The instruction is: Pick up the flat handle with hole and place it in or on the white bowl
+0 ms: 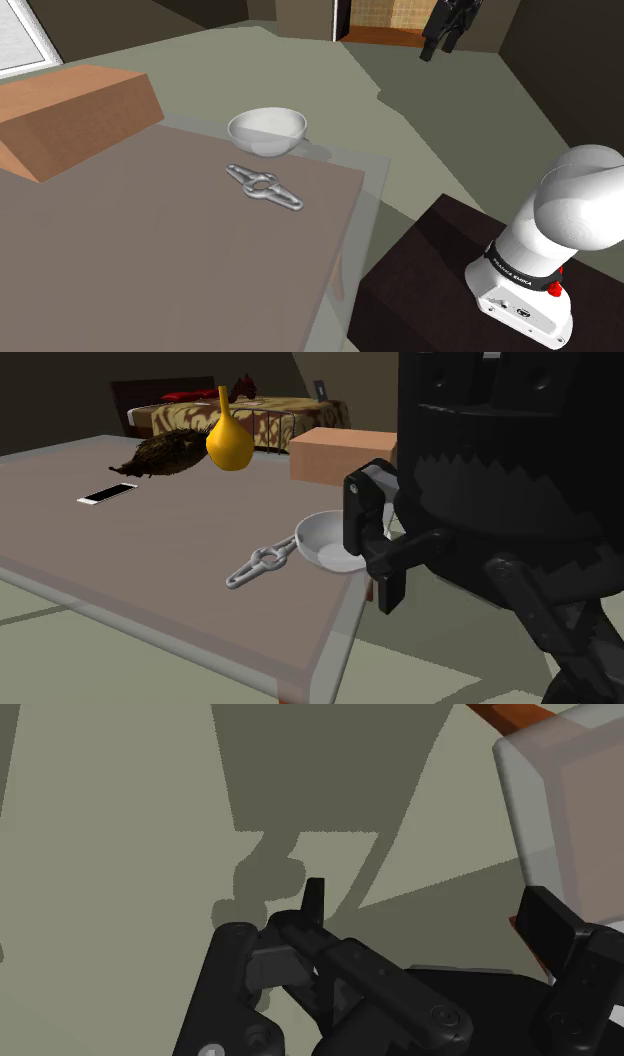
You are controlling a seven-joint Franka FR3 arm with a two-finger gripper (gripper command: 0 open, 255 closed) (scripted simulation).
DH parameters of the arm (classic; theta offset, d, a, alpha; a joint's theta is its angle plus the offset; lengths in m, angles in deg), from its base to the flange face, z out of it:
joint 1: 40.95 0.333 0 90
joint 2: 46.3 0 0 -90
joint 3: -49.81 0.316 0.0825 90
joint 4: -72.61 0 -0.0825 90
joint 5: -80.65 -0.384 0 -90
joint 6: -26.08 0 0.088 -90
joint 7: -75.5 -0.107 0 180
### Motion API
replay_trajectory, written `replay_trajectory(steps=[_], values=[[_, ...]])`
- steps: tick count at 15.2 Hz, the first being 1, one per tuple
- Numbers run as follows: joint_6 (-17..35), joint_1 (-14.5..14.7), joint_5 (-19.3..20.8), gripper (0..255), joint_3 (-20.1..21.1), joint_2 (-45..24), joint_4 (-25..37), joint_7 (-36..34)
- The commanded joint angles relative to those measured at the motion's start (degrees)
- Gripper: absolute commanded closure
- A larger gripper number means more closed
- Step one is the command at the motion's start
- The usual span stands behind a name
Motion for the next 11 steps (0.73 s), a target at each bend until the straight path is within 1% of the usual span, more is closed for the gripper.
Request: replay_trajectory(steps=[1,6,11], values=[[0.00,0.00,0.00,0,0.00,0.00,0.00,0.00],[3.95,1.88,-3.40,0,5.22,-1.82,-2.96,-5.54],[8.26,3.80,-6.60,0,10.52,-5.22,-4.42,-10.96]])
